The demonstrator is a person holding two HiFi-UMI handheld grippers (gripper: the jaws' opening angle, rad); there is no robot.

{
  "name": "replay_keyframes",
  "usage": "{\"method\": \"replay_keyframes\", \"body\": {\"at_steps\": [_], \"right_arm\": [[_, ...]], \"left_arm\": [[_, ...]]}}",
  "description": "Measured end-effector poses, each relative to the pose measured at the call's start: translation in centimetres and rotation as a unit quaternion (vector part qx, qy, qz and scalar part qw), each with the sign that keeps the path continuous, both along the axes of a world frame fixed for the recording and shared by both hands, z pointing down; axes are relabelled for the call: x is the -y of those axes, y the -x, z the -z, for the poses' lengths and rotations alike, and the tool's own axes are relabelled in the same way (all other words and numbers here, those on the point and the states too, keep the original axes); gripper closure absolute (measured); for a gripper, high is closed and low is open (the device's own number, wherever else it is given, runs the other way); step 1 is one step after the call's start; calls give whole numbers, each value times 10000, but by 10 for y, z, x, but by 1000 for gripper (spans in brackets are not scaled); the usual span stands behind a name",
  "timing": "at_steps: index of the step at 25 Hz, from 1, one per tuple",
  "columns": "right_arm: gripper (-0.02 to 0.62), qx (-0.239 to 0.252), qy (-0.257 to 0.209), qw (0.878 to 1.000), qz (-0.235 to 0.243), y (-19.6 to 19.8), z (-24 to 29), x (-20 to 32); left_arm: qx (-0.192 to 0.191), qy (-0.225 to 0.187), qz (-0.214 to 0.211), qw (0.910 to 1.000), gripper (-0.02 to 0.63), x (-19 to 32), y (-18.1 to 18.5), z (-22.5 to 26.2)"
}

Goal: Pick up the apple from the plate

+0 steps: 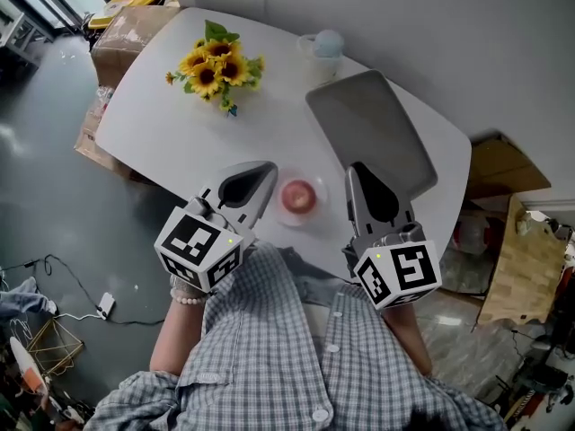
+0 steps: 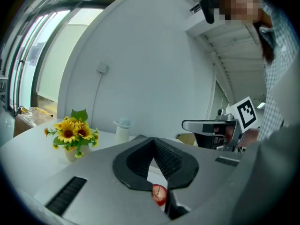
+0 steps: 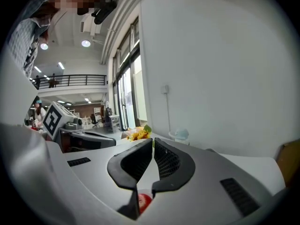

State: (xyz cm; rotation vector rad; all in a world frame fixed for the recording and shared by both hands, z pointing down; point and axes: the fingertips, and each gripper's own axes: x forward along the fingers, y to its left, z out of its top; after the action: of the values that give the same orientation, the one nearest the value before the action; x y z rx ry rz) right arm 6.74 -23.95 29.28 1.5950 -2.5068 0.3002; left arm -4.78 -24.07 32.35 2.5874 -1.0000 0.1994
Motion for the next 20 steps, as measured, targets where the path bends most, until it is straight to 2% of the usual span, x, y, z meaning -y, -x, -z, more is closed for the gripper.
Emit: {"method": "replay_keyframes", "body": {"at_steps": [9, 20], "right_arm": [[565, 21, 93, 9999, 122, -4, -6, 0], [565, -71, 179, 9996, 226, 1, -11, -1]], "left_arm": [[33, -40, -67, 10000, 595, 2, -11, 2], [93, -64, 27, 9999, 595, 1, -4, 2]]}}
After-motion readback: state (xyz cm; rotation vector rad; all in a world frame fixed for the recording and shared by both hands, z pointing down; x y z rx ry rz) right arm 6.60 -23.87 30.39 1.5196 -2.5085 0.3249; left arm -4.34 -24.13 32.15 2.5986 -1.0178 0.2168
